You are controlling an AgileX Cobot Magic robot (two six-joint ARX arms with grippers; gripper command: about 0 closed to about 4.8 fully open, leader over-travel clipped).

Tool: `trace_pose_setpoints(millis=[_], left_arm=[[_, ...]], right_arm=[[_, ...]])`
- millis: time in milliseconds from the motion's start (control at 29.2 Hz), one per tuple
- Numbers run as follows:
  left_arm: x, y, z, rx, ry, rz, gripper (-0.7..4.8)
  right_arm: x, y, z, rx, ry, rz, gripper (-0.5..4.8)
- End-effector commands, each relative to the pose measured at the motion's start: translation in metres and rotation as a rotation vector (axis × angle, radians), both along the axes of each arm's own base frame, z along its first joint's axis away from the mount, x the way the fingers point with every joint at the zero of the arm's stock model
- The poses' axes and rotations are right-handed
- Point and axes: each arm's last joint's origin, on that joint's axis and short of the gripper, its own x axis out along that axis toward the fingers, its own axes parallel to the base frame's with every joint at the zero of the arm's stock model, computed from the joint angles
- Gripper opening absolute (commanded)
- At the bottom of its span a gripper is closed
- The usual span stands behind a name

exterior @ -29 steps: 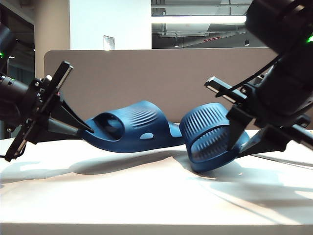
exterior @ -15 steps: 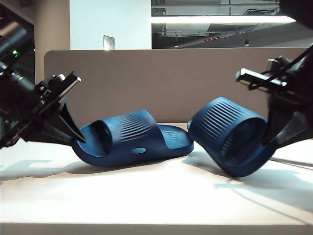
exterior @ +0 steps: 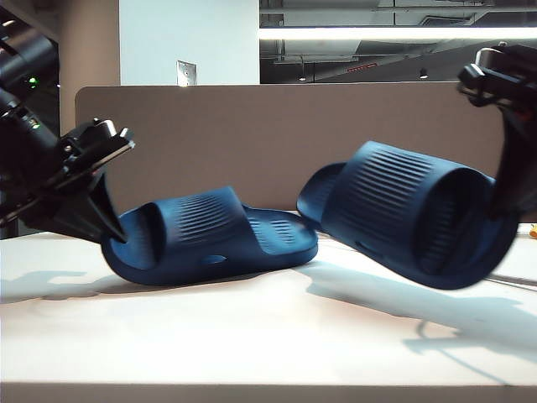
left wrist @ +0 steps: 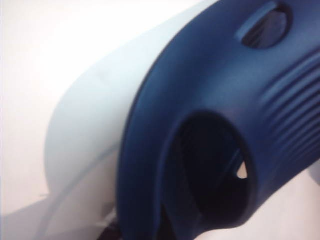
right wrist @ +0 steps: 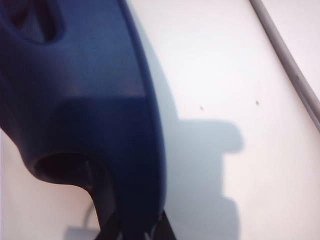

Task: Interlock the pair of blue slippers on the table with their fronts facing up.

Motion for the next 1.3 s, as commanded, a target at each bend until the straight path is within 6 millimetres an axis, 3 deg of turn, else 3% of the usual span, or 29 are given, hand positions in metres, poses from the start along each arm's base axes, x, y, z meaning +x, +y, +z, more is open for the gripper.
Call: trace_pose_setpoints(millis=[34,206,377,583,686,994,1200,1303], left_arm=[[0.0,0.011,-0.001,0.056,0.015,0.02,-0.06],[0.001,0.017,0.005,0.264,0.017,-0.007,-0.06],[0.007,0.017,0.024,0.376,-0.01,-0.084,-0.06],[0.008,0.017,0.026,0.461,-0.063,-0.203,-0.06],[0.008,0.019,0.026,0.519,-0.066,-0.18,-0.06],[0.011,0.018,0.027,0.465,-0.066,-0.11,-0.06],[0.009,0.017,0.027,0.433,-0.056,-0.15,-0.06],[0.005,0.022,0.036,0.41,-0.064,-0.157,-0.06]], right_arm=[[-0.004,-0.001,0.004,-0.059,0.013,0.085,-0.01],[-0.002,0.001,0.021,-0.052,-0.009,0.156,-0.01],[-0.001,0.002,0.045,-0.08,-0.041,0.224,-0.01],[-0.001,-0.008,0.048,-0.104,-0.002,0.243,-0.01],[0.001,-0.013,0.048,-0.074,0.004,0.265,-0.01],[0.023,-0.011,0.038,0.005,0.069,0.406,-0.01],[0.043,-0.006,0.05,-0.038,0.05,0.459,-0.01],[0.049,-0.009,0.052,-0.052,0.049,0.457,0.0]])
